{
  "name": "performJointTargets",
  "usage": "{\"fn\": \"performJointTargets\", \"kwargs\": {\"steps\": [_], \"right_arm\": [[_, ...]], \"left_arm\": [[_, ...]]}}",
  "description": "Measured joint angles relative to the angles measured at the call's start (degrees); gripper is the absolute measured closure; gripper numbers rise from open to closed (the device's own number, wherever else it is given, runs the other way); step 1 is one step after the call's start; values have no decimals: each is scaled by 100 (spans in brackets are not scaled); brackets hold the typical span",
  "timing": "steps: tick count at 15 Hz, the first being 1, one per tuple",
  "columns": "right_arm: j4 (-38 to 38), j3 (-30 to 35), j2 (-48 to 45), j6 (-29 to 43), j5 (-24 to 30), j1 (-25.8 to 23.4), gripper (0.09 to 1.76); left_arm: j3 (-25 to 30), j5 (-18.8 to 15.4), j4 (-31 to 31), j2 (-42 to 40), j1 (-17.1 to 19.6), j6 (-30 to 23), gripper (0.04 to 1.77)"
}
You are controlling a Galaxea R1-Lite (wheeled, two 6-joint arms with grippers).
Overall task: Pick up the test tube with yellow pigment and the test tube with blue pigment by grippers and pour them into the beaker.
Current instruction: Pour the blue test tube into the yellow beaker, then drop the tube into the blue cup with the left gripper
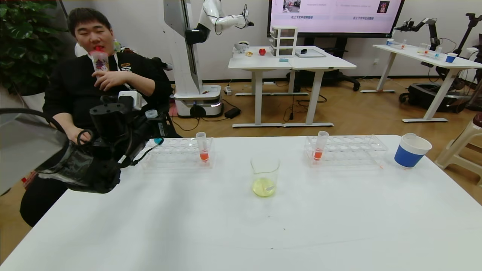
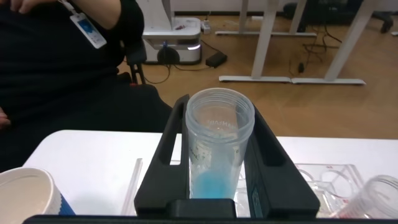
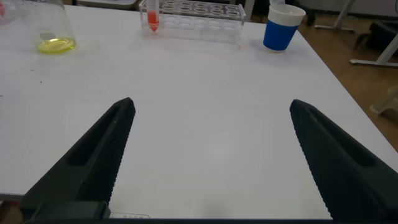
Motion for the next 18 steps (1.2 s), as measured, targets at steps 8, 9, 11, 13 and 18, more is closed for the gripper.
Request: {"fn": "performJointTargets", "kwargs": {"steps": [8, 9, 11, 13, 18], "right_arm": [[2, 0, 0, 0, 0, 0, 11], [2, 0, 0, 0, 0, 0, 11], [2, 0, 0, -2, 0, 0, 11], [0, 0, 0, -2, 0, 0, 11], [2, 0, 0, 0, 0, 0, 11]], "left_arm": [[-890, -1079, 1729, -891, -1211, 135, 131], [-1029, -1133, 1835, -909, -1430, 201, 131], [-1202, -1606, 1891, -872, -1819, 382, 131], [-1248, -2219, 1808, -719, -2000, 767, 131], [-1320, -3367, 733, 101, -2094, 1781, 131]]}}
